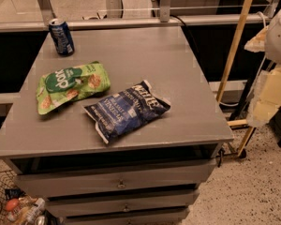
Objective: Pick blue chip bag
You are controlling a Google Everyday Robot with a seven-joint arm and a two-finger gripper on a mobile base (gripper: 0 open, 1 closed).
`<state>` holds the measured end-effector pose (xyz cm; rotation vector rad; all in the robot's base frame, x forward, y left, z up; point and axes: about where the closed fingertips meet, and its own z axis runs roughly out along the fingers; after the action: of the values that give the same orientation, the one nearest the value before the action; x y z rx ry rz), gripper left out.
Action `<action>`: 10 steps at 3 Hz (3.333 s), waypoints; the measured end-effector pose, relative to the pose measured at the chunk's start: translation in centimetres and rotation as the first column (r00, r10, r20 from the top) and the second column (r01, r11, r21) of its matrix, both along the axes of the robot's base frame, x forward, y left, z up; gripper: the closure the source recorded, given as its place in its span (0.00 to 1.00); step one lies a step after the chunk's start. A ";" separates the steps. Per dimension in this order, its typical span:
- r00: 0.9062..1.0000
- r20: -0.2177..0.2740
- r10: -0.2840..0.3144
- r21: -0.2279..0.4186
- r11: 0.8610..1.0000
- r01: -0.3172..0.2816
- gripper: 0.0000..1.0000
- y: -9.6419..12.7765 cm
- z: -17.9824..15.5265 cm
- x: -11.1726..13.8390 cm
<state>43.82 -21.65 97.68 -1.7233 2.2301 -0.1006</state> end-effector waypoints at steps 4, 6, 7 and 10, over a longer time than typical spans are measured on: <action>0.990 0.045 0.130 0.212 0.968 -0.137 0.00 7.0 -4.5 5.5; 0.991 0.023 0.134 0.233 0.963 -0.136 0.00 8.0 -5.3 5.6; 0.977 -0.006 0.212 0.242 0.949 -0.205 0.00 11.0 -6.8 6.5; 0.953 -0.092 0.288 0.265 0.930 -0.255 0.00 15.8 -12.2 8.4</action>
Offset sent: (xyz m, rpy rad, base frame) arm 0.0343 0.0403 -0.0188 0.0929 -0.0290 0.1292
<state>52.21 -5.81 85.51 -1.9182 1.9598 0.3514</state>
